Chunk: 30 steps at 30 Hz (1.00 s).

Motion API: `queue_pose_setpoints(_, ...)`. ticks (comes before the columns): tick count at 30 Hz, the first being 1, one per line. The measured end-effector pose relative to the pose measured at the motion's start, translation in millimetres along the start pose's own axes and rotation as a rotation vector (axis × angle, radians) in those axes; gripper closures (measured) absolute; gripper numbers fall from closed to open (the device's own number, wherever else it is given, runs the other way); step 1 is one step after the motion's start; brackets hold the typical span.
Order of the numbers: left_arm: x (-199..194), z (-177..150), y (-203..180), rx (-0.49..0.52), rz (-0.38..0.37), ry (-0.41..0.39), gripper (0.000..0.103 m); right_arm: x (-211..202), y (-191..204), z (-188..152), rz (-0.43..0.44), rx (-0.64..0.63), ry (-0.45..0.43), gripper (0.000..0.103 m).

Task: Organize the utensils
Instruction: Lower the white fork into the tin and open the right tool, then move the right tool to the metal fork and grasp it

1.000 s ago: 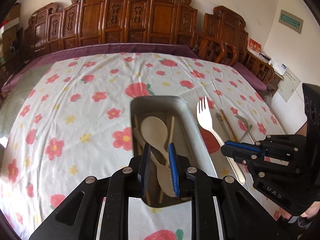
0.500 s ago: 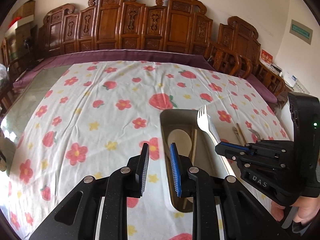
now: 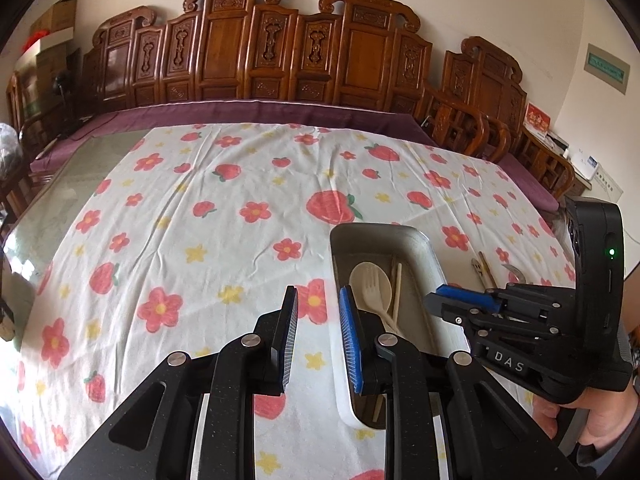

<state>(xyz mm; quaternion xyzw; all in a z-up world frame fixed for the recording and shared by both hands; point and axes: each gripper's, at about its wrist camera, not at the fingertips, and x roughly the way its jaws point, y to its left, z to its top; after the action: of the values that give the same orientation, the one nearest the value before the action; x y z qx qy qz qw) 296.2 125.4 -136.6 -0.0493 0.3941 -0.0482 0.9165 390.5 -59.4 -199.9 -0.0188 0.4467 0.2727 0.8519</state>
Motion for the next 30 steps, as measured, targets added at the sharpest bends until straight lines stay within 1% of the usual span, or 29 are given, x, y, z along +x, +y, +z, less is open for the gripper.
queue_pose_setpoints(7,2.1,-4.2,-17.5,0.032,-0.015,0.007,0.083,-31.5,-23.4,-18.8,-0.041,-0.004,-0.045,0.084)
queue_pose_setpoints(9,2.3,-6.5,-23.6,0.034,-0.026,0.007,0.083,-42.5,-30.9,-25.2,-0.066,-0.017,-0.06,0.076)
queue_pose_setpoints(10,2.6,-8.2,-28.8,0.04,-0.035,0.01,0.083,-48.8,-35.6,-29.4,-0.079,-0.017,-0.069,0.069)
queue_pose_setpoints(11,2.9,-9.7,-33.7,0.048,-0.039,0.01,0.082,-53.0,-39.5,-33.3,-0.085,-0.014,-0.073,0.067)
queue_pose_setpoints(16,4.6,-19.6,-58.6,0.078,-0.068,0.019,0.082,-76.4,-72.4,-66.5,-0.143,-0.001,-0.067,0.067)
queue_pose_setpoints(22,6.3,-33.7,-93.4,0.136,-0.108,0.037,0.081,-91.0,-124.3,-110.5,-0.237,0.049,-0.017,0.067)
queue_pose_setpoints(24,7.7,-39.9,-105.8,0.16,-0.124,0.049,0.081,-93.7,-140.0,-119.9,-0.265,0.066,-0.007,0.067)
queue_pose_setpoints(26,9.2,-45.4,-115.6,0.18,-0.13,0.056,0.076,-94.1,-150.1,-125.5,-0.281,0.08,-0.001,0.067)
queue_pose_setpoints(30,13.0,-52.5,-132.3,0.213,-0.138,0.065,0.075,-86.4,-171.7,-129.9,-0.315,0.1,0.026,0.067)
